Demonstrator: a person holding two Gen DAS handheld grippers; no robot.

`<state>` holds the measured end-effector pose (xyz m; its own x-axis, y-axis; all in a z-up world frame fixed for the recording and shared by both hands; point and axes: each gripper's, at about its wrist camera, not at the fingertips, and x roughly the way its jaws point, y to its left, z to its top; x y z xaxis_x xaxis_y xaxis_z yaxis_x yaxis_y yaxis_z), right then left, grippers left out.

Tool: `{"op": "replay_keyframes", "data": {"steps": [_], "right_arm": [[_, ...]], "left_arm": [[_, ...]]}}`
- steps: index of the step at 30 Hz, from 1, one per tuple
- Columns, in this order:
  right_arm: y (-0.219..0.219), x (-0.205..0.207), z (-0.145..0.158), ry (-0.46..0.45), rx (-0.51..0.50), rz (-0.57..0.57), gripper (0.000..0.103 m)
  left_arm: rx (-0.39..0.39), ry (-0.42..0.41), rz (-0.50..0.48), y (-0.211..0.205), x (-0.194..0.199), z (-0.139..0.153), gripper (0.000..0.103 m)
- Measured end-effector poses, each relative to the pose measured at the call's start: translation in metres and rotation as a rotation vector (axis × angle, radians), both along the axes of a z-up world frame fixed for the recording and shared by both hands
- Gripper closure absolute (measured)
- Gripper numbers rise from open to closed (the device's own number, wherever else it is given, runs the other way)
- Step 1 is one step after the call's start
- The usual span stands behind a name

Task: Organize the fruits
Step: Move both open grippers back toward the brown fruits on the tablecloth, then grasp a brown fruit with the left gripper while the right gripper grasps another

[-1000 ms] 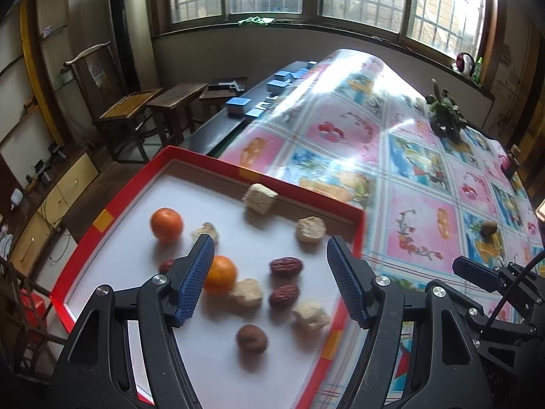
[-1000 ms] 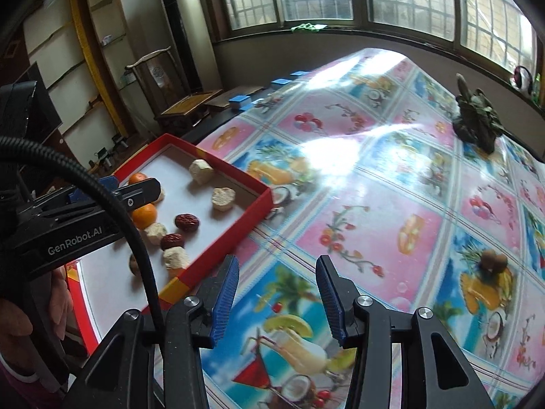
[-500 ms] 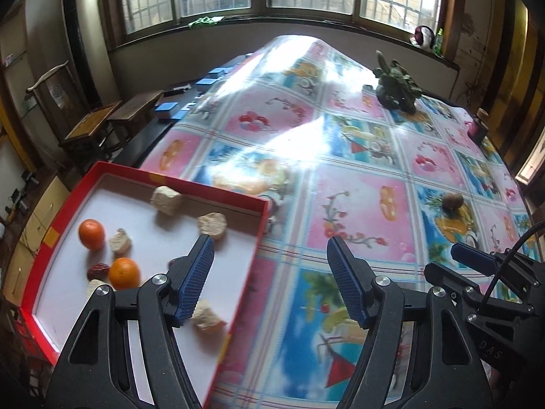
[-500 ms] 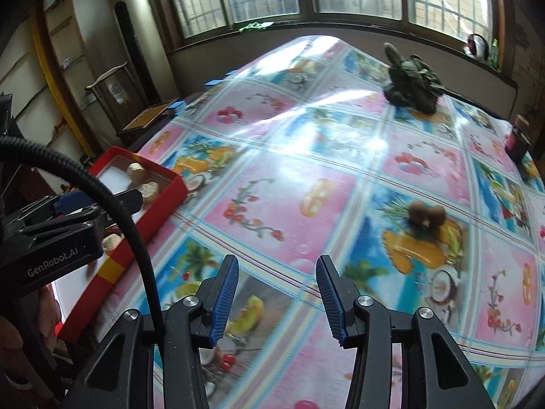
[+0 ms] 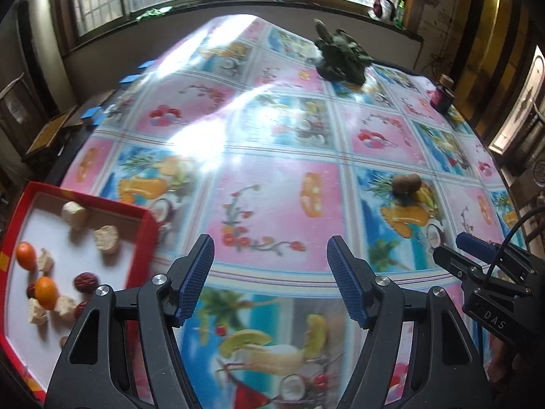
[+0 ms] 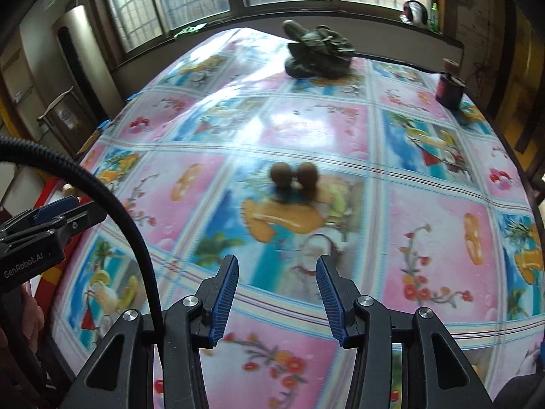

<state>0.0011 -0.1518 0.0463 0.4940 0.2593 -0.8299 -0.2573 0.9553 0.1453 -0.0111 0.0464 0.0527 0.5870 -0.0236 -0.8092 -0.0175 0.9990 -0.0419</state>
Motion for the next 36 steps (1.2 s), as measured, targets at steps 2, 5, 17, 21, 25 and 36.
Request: {"op": "replay_keyframes", "data": {"steps": [2, 5, 17, 21, 25, 36], "right_arm": [[-0.009, 0.004, -0.001, 0.003, 0.0, -0.016, 0.057], [-0.02, 0.009, -0.002, 0.005, -0.006, -0.035, 0.057], [-0.047, 0.025, -0.012, 0.021, 0.017, -0.072, 0.057], [-0.051, 0.028, -0.014, 0.021, 0.021, -0.073, 0.057], [-0.054, 0.032, -0.017, 0.028, 0.032, -0.078, 0.057], [-0.054, 0.034, -0.015, 0.02, 0.026, -0.088, 0.057]], "left_arm": [[-0.012, 0.01, -0.029, -0.013, 0.008, -0.003, 0.034], [-0.039, 0.028, -0.084, -0.031, 0.022, -0.008, 0.034], [-0.027, 0.041, -0.304, -0.098, 0.074, -0.026, 0.034], [-0.022, 0.028, -0.336, -0.108, 0.086, -0.032, 0.034], [-0.009, 0.049, -0.373, -0.116, 0.095, -0.041, 0.05], [0.004, 0.023, -0.349, -0.108, 0.095, -0.038, 0.08]]}}
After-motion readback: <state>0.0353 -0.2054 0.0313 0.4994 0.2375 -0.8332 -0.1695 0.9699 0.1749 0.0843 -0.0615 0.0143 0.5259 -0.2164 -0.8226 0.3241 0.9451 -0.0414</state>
